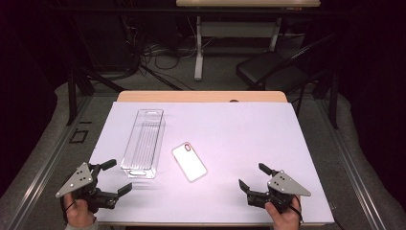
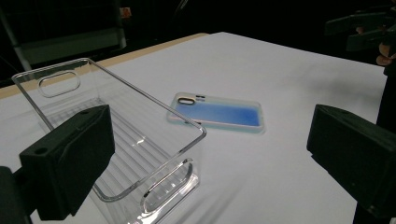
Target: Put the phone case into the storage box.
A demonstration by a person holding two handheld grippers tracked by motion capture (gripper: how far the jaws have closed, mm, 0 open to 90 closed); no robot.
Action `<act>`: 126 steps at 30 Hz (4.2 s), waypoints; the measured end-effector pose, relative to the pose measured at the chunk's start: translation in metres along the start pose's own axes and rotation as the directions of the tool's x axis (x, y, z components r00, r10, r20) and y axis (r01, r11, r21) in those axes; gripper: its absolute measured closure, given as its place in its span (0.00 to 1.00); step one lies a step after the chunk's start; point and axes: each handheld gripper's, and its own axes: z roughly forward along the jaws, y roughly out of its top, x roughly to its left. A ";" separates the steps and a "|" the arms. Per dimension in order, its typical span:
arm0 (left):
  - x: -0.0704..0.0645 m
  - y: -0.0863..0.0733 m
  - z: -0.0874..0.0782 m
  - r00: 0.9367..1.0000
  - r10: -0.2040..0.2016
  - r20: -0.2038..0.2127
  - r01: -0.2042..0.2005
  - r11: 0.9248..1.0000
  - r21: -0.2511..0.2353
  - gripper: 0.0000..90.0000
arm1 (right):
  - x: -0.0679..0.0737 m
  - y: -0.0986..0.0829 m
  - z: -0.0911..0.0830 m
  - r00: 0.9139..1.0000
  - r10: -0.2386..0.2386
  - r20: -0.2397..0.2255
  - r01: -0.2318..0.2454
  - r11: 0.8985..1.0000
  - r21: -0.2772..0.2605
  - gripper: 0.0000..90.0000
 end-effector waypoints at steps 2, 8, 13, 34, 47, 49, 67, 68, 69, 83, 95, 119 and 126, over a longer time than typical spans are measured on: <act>0.000 0.000 0.000 1.000 -0.003 0.004 0.003 1.000 0.001 0.01 | 0.000 0.000 0.000 1.000 -0.001 -0.002 0.001 1.000 -0.001 0.16; 0.002 0.000 0.003 1.000 -0.009 0.009 0.009 1.000 0.005 0.01 | 0.000 0.000 0.000 1.000 0.001 0.003 -0.001 1.000 0.002 0.16; 0.004 0.001 0.006 1.000 -0.015 0.010 0.015 1.000 0.007 0.01 | -0.002 -0.001 0.002 1.000 0.007 0.004 -0.007 1.000 0.015 0.15; 0.012 0.018 0.008 0.996 -0.093 -0.001 0.093 0.994 0.052 0.01 | -0.007 0.021 0.020 0.996 0.072 -0.056 -0.067 0.993 0.095 0.07; 0.019 0.045 0.028 0.995 -0.098 0.024 0.095 0.990 0.102 0.01 | -0.008 0.047 0.043 0.990 0.089 -0.111 -0.071 0.985 0.160 0.07; 0.020 0.050 0.032 0.995 -0.095 0.030 0.092 0.991 0.101 0.01 | -0.008 0.051 0.046 0.988 0.099 -0.117 -0.078 0.982 0.173 0.07; 0.032 0.082 0.073 0.988 -0.140 0.070 0.129 0.982 0.137 0.01 | -0.006 0.082 0.082 0.982 0.129 -0.137 -0.090 0.962 0.258 0.07; 0.033 0.084 0.075 0.987 -0.144 0.070 0.134 0.982 0.130 0.01 | -0.006 0.083 0.084 0.982 0.129 -0.135 -0.091 0.961 0.260 0.07; 0.034 0.085 0.076 0.986 -0.149 0.069 0.140 0.982 0.124 0.01 | -0.007 0.083 0.086 0.982 0.135 -0.132 -0.097 0.960 0.264 0.07; 0.049 0.095 0.089 0.972 -0.222 0.080 0.216 0.974 0.072 0.01 | -0.011 0.097 0.113 0.972 0.185 -0.146 -0.124 0.928 0.351 0.07; 0.058 0.090 0.089 0.973 -0.227 0.044 0.223 0.971 0.089 0.01 | -0.008 0.107 0.149 0.975 0.188 -0.121 -0.115 0.886 0.450 0.07; 0.059 0.082 0.093 0.972 -0.232 -0.021 0.233 0.958 0.168 0.01 | 0.018 0.110 0.211 0.977 0.148 -0.153 -0.037 0.827 0.562 0.16; 0.058 0.083 0.090 0.972 -0.236 -0.015 0.235 0.959 0.161 0.01 | 0.024 0.110 0.220 0.979 0.137 -0.154 -0.024 0.818 0.574 0.16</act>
